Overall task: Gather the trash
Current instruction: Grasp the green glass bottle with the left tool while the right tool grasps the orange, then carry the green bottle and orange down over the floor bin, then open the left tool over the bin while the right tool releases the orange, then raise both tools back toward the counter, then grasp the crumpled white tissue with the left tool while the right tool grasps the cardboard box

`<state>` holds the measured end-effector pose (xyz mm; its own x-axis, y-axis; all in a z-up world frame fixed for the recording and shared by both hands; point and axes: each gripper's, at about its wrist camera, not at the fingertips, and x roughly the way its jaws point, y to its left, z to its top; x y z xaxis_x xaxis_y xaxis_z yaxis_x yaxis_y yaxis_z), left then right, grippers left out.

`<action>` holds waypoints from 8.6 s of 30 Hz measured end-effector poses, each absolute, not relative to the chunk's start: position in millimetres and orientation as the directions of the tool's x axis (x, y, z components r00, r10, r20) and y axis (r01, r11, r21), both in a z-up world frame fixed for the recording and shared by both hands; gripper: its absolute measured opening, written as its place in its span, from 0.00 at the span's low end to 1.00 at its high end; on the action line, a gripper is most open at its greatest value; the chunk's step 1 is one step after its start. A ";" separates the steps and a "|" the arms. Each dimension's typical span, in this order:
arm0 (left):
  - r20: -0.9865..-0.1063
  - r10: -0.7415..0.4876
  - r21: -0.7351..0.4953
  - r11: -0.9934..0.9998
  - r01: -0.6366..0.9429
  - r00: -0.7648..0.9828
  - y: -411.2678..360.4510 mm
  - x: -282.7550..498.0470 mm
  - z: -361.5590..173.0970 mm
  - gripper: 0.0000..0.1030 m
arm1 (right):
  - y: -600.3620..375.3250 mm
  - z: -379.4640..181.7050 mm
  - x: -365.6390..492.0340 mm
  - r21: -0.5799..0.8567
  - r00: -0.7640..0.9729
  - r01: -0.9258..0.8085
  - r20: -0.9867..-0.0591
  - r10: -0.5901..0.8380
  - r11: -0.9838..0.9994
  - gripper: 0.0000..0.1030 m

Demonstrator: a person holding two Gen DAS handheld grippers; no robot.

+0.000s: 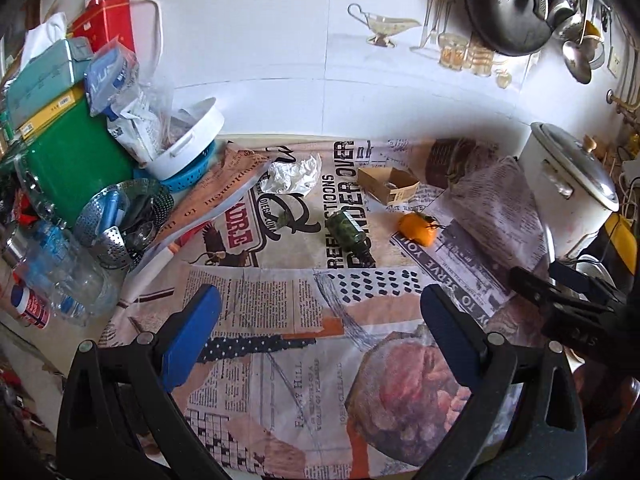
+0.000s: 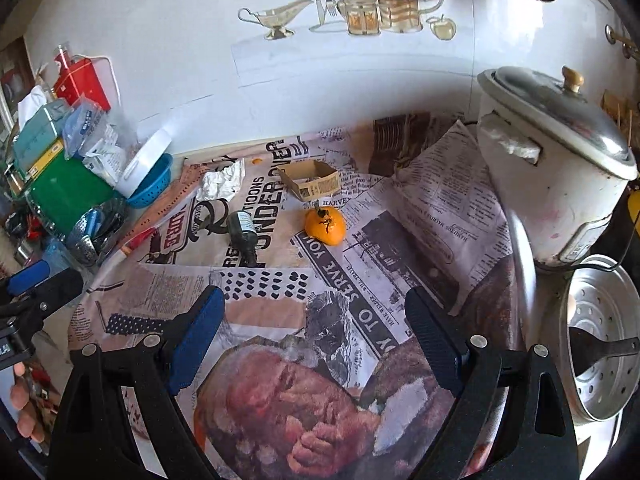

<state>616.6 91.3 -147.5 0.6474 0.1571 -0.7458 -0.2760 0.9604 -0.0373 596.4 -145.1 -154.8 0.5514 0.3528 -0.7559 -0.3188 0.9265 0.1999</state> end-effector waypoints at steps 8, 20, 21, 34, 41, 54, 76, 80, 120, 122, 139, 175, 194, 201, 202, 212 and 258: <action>-0.786 0.109 -0.041 0.973 -0.228 0.609 131.3 676.0 -171.7 0.97 | -120.7 -199.9 668.1 0.237 0.501 -0.194 -0.810 0.304 0.952 0.87; -0.875 -0.020 -0.099 0.985 -0.138 0.483 151.6 758.0 -244.0 0.97 | -91.7 -271.7 743.9 0.228 0.427 -0.104 -0.869 0.251 0.968 0.45; -0.878 -0.035 -0.112 0.985 -0.133 0.478 149.8 761.8 -247.5 0.97 | -92.4 -271.4 743.2 0.239 0.436 -0.109 -0.861 0.263 0.965 0.41; -0.899 -0.109 -0.164 0.982 -0.095 0.424 112.3 820.5 -297.8 0.76 | -117.5 -232.9 697.4 0.219 0.524 -0.087 -0.819 0.232 0.972 0.21; -0.900 -0.089 -0.141 0.986 -0.092 0.427 98.8 831.3 -306.9 0.44 | -138.3 -222.6 680.7 0.234 0.528 -0.076 -0.815 0.238 0.969 0.21; -0.811 -0.024 -0.083 0.994 -0.073 0.584 67.9 763.1 -232.9 0.40 | -170.3 -181.4 639.0 0.258 0.570 -0.189 -0.757 0.320 0.947 0.21; -0.637 0.056 -0.114 0.980 -0.166 0.769 58.6 553.8 -102.5 0.40 | -173.6 -81.3 504.7 0.269 0.654 -0.394 -0.591 0.473 0.879 0.21; -0.642 0.025 -0.122 0.984 -0.134 0.766 71.5 517.6 -116.1 0.40 | -159.0 -87.3 467.9 0.258 0.662 -0.364 -0.604 0.443 0.895 0.21; -0.853 -0.081 -0.151 0.984 -0.095 0.515 73.9 306.7 -305.9 0.40 | -126.0 -263.2 271.3 0.252 0.411 -0.177 -0.859 0.304 0.951 0.21; -0.865 -0.076 -0.151 0.982 -0.114 0.496 68.6 310.8 -336.5 0.40 | -133.7 -292.5 279.6 0.240 0.380 -0.174 -0.878 0.290 0.955 0.21; -0.930 -0.016 -0.104 0.970 -0.221 0.367 81.5 337.3 -514.9 0.40 | -101.1 -484.6 333.3 0.322 0.188 -0.195 -0.915 0.357 0.927 0.28; -0.909 -0.080 -0.131 0.987 -0.097 0.410 42.5 367.2 -376.9 0.55 | -145.6 -327.5 334.5 0.273 0.350 -0.131 -0.887 0.302 0.953 0.50; -0.669 -0.085 -0.093 0.995 0.030 0.738 92.6 296.6 -109.2 0.65 | -110.9 -92.8 258.3 0.198 0.700 -0.160 -0.668 0.252 0.967 0.55; -0.602 -0.077 -0.090 0.996 0.029 0.795 108.6 292.5 -68.8 0.69 | -110.6 -49.2 252.2 0.187 0.779 -0.146 -0.584 0.229 0.971 0.61; -0.592 -0.071 -0.087 0.996 0.024 0.802 110.7 295.5 -64.5 0.69 | -110.3 -46.2 254.9 0.180 0.787 -0.148 -0.574 0.226 0.972 0.62; -0.547 0.025 -0.063 0.996 -0.070 0.837 109.5 366.0 -53.2 0.75 | -119.2 -43.8 323.2 0.192 0.806 -0.220 -0.516 0.289 0.956 0.62; -0.804 0.160 -0.014 0.958 -0.287 0.573 232.3 753.1 -195.5 0.78 | -42.6 -227.1 809.5 0.143 0.471 -0.386 -0.819 0.328 0.911 0.62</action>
